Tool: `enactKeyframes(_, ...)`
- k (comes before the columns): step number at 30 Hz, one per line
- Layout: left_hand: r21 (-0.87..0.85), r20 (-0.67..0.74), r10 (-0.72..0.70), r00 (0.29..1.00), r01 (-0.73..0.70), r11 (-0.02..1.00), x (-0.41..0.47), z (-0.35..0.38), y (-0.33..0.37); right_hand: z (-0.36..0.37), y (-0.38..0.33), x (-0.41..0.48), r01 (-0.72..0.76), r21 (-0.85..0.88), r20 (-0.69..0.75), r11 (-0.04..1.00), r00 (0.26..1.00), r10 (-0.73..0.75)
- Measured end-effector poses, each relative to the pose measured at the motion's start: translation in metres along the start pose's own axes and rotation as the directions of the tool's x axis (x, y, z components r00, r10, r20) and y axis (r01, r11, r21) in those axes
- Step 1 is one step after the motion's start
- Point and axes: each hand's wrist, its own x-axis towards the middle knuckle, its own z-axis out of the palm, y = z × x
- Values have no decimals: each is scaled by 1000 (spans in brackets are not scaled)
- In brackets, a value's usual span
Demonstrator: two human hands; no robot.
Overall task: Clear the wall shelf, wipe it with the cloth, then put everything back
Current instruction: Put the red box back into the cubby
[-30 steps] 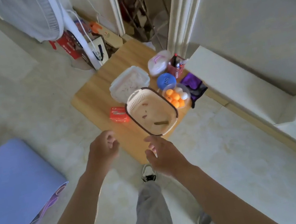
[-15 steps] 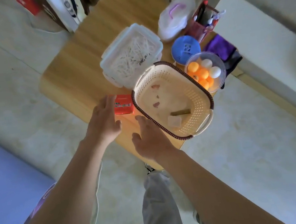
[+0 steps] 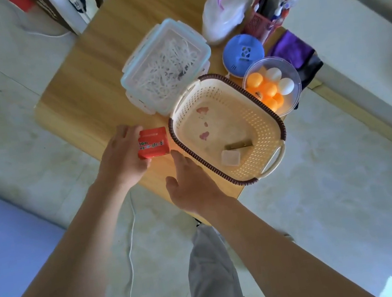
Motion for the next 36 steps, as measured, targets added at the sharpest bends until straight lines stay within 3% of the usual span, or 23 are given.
enactKeyframes(4,-13,-9,-47,999,47,999,-28,-34,7,-6,-10,-20,41,9,-1,999,999,-41)
enactKeyframes(8,-23,-9,-2,1000,1,1000,-53,-75,33,-25,-18,-48,100,62,-60,993,994,-96)
enactKeyframes(12,-3,18,71,997,-71,997,-68,-114,90,-57,-19,-86,177,117,-204,977,967,-151)
enactKeyframes(18,-19,46,184,982,-183,983,-89,-127,211,-114,17,-152,205,212,-426,956,899,-98)
enactKeyframes(27,64,168,470,867,-485,872,-149,-53,417,-189,163,-289,194,329,-680,924,727,89)
enactKeyframes(36,50,303,650,697,-693,719,-236,73,597,-217,337,-426,117,490,-743,864,574,344)
